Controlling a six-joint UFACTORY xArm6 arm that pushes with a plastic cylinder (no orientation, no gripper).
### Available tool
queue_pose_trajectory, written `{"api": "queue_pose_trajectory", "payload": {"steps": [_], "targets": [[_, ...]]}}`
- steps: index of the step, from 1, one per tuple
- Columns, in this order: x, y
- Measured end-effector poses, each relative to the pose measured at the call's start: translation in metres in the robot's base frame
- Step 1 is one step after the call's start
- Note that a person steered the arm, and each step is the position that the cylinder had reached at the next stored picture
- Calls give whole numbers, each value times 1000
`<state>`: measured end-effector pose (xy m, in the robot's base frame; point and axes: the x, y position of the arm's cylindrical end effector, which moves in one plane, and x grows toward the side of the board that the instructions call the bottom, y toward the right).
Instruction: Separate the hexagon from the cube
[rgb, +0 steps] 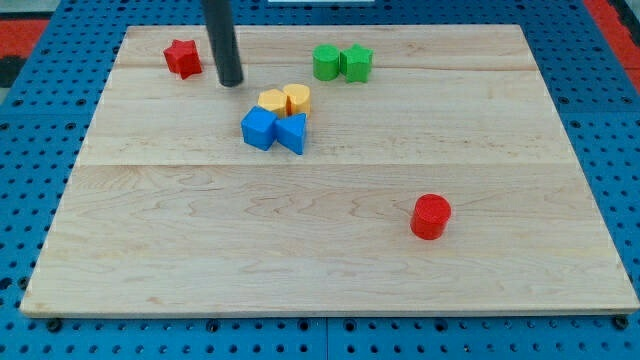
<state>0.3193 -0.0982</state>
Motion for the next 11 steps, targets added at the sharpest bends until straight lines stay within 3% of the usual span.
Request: {"api": "queue_pose_trajectory", "payload": {"steps": [1, 2, 4, 5, 6, 9, 11], "targets": [[14, 31], [16, 20], [66, 15], [69, 36], [61, 63], [45, 65], [22, 28]]}}
